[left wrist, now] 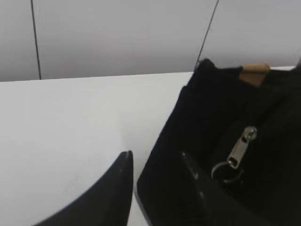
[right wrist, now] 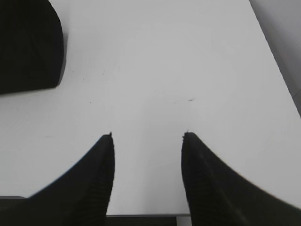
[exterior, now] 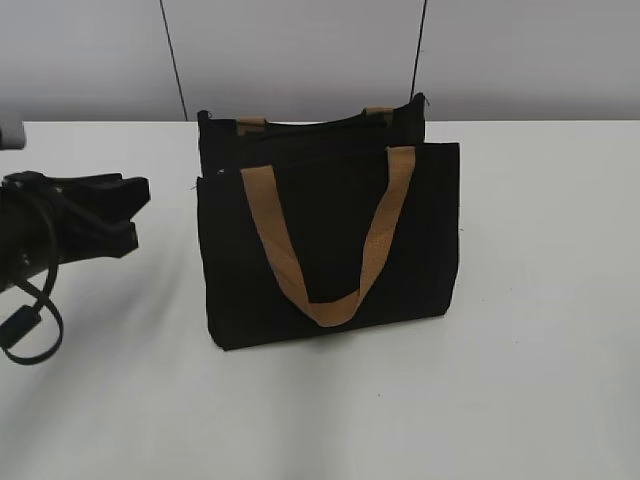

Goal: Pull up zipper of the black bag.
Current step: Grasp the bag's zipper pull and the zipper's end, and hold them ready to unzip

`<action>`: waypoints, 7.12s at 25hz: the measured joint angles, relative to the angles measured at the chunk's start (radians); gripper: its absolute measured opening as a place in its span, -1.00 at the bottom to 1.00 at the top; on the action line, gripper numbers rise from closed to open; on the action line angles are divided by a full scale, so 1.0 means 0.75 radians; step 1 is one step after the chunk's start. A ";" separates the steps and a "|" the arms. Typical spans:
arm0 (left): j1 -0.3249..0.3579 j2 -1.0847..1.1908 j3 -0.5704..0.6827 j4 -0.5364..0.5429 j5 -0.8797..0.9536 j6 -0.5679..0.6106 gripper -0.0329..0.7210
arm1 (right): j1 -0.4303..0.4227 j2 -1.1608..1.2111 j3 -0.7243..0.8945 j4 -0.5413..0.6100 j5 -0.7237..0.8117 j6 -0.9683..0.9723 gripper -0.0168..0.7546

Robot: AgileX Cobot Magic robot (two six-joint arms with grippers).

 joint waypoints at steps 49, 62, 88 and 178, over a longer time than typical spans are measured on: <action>-0.003 0.429 -0.230 0.344 -0.107 0.128 -0.93 | 0.000 0.000 0.000 0.000 0.000 0.000 -0.01; -0.003 0.110 -0.229 0.366 0.013 0.126 -0.93 | 0.000 0.000 0.000 0.000 0.000 0.000 -0.01; -0.003 0.011 -0.229 0.412 0.049 0.000 -0.93 | 0.015 0.660 -0.053 0.677 -0.292 -0.842 -0.01; -0.004 0.000 -0.229 0.236 0.197 -0.041 -0.94 | 0.709 2.381 -1.138 1.054 -0.777 -1.298 -0.77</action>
